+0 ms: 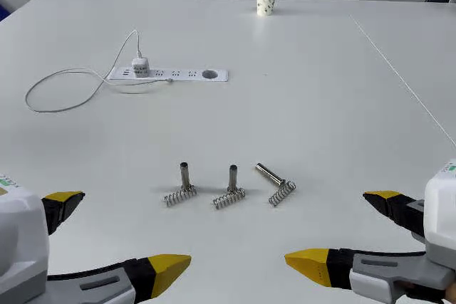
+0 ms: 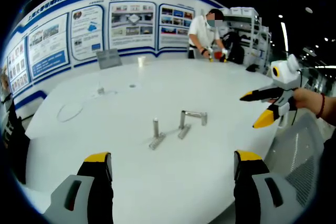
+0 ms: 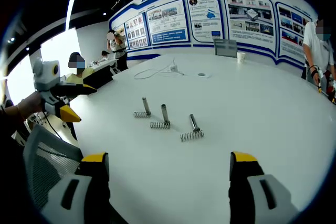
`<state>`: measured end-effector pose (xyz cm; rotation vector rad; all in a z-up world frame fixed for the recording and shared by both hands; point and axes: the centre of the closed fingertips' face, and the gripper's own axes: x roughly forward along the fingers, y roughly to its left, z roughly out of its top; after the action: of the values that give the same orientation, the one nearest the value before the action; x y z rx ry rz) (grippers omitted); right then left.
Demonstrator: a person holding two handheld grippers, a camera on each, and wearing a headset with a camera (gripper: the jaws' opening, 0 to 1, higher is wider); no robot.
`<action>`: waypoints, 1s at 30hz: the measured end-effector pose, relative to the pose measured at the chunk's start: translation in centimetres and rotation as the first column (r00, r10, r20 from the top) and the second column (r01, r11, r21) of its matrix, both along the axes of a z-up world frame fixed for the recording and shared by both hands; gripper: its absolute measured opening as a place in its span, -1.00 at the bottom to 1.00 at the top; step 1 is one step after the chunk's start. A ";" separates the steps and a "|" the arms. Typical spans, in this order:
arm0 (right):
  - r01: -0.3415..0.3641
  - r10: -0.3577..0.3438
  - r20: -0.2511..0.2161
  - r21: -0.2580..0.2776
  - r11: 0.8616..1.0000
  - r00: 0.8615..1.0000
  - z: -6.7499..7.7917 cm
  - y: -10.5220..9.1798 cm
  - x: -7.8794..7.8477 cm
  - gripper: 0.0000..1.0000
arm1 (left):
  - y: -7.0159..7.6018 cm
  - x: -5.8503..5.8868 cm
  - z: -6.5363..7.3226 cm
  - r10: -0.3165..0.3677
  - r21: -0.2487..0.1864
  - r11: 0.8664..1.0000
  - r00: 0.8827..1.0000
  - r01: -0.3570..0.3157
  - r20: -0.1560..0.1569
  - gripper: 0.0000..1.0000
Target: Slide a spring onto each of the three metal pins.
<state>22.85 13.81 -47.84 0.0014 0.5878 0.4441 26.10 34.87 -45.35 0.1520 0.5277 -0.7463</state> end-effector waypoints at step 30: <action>-0.027 0.028 0.021 -0.044 0.999 0.999 0.4 -0.2 4.1 0.70 | -0.3 0.6 -0.4 0.012 -0.006 1.000 1.000 -0.011 0.003 1.00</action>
<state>26.96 13.58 -47.44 -0.0528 0.5767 0.4574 26.72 34.59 -45.75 0.1441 0.5231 -0.7363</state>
